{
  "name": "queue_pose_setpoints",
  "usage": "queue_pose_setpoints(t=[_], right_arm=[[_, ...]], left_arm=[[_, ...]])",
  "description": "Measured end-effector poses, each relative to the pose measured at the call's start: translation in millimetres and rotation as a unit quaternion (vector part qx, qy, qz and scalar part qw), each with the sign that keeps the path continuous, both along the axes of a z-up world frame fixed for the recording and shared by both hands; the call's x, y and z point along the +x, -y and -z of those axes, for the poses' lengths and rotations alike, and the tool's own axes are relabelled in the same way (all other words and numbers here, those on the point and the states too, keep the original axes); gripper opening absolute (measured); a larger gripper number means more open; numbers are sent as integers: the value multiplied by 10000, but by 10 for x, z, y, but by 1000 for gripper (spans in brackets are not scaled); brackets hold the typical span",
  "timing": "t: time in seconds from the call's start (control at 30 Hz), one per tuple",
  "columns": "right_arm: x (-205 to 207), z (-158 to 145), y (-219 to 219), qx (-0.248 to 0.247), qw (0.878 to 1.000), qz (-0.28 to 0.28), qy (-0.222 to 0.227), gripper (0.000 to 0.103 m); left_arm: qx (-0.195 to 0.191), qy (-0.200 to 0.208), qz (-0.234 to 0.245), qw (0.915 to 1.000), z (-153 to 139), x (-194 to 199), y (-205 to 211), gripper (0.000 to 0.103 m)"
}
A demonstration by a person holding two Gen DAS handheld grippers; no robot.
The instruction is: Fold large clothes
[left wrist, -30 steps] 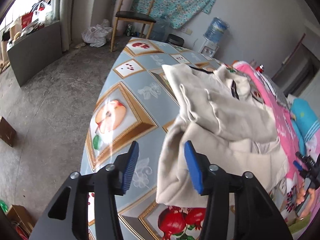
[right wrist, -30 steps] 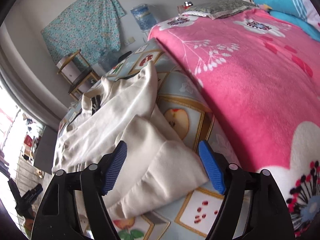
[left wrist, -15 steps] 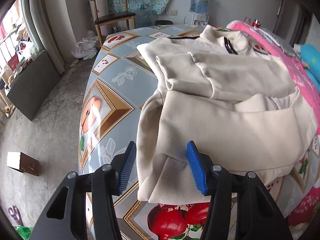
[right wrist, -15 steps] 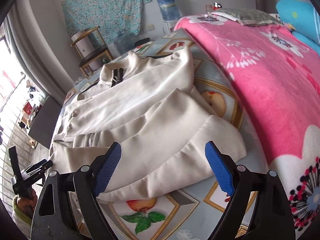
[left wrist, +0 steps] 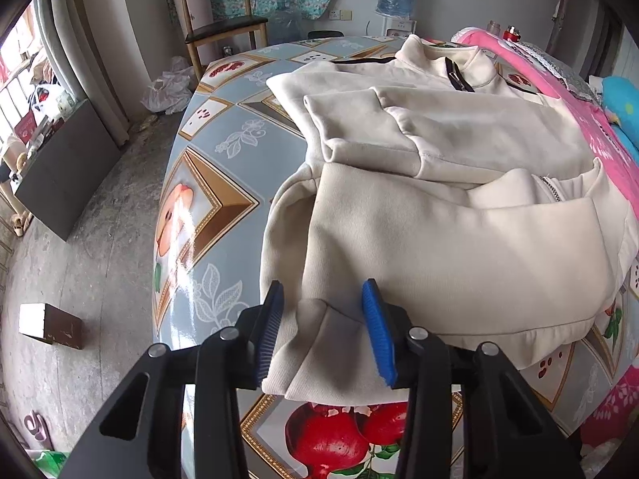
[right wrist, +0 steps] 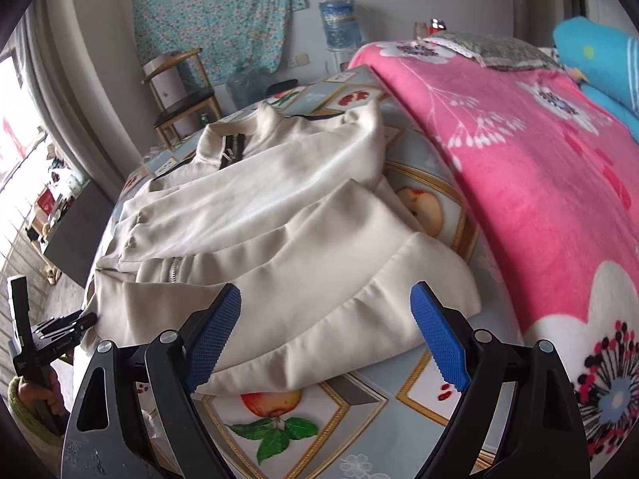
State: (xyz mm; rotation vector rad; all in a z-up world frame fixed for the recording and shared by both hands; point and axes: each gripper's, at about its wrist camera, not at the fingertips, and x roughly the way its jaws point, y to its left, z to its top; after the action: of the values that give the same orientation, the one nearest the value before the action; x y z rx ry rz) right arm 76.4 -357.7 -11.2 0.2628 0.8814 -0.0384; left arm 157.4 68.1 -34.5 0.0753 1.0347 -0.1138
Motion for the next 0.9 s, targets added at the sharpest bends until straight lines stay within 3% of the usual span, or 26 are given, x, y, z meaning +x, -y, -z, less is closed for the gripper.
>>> queue_pose_setpoints(t=[0.13,0.2,0.27,0.5,0.63,0.9], right_arm=[[-40,65,197,194,9995,235,-85,84],[-61,87,283,290,9989,349,-102,84],[-83,86,354,348,9985,421,-90,84],[-112,55,410,350,9985,430,-32,84],[-25,32,212,479,9988,0,51,84],[254,83,-654,923,9860,-1377,-163,84]], left_arm=[[-160,-73,-88,9998,20,21,-32,40],[-253,-36,-67,9997,16,2,-23,20],[-127,107,-120,9998,-25,-41,6,13],[-535,445,-439,9966,-338,-269,-187,11],[-724,-145,-612,9954,-6,-245,-295,12],[-675,-118,-479,9965,15,-257,-279,15]])
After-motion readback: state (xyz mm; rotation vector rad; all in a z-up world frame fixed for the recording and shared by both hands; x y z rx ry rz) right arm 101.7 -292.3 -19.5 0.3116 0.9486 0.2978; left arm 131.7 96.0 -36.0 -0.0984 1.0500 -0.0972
